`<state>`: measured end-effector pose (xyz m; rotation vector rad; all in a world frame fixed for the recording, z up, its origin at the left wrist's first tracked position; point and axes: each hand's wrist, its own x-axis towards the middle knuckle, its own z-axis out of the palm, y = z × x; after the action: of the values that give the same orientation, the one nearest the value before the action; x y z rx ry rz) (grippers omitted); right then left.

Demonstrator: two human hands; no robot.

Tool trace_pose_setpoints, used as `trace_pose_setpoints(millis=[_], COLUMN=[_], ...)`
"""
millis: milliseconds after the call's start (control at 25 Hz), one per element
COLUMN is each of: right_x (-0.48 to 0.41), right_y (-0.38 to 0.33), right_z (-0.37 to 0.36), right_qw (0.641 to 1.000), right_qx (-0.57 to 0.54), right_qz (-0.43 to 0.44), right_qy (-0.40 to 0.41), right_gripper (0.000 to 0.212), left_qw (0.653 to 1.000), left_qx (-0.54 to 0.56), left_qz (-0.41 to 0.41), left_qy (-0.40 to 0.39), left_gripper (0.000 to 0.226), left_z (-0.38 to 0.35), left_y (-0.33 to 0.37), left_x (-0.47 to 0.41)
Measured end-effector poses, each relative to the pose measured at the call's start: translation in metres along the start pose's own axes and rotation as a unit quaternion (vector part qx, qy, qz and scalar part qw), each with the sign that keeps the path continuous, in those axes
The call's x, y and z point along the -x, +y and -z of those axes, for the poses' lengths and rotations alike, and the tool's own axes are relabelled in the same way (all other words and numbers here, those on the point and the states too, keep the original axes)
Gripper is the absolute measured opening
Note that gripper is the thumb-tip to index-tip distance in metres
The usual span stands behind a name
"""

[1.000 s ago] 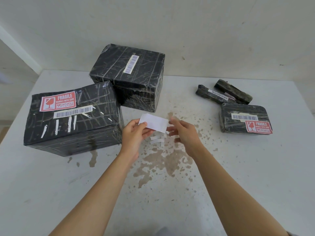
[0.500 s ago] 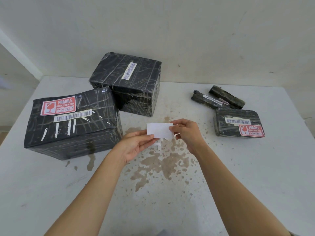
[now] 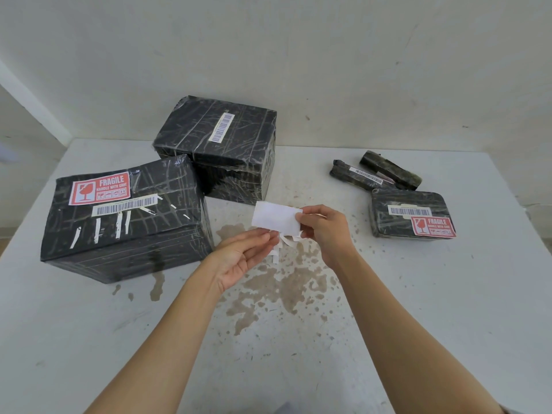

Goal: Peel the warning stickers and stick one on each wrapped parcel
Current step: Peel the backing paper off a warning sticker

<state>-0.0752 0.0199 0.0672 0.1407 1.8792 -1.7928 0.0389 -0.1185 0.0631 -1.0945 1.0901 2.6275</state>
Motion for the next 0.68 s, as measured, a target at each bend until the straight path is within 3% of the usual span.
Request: trace_pose_setpoints(millis=[280,400,480,680], right_x=[0.014,0.019,0.022,0.022], right_y=[-0.002,0.003,0.005,0.006], right_z=[-0.010,-0.012,-0.016,-0.019], right_qw=[1.000,0.985,0.969,0.959], right_qx=[0.000,0.101,0.157,0.199], right_qz=[0.023,0.134,0.189,0.203], right_qy=[-0.013,0.033,0.030,0.007], right_gripper=[0.007,0.014,0.007,0.002], left_qw=[0.990,0.981,0.977,0.977], left_qx=[-0.012,-0.024,-0.024,-0.038], left_qz=[-0.099,-0.142,-0.162,-0.177], left_qy=[0.101,0.130,0.138,0.117], left_gripper=[0.012,0.013,0.014,0.011], left_z=[-0.026,-0.027,-0.030,-0.033], left_y=[-0.012,-0.011,-0.011,-0.009], left_x=[-0.005,-0.007,-0.007,-0.005])
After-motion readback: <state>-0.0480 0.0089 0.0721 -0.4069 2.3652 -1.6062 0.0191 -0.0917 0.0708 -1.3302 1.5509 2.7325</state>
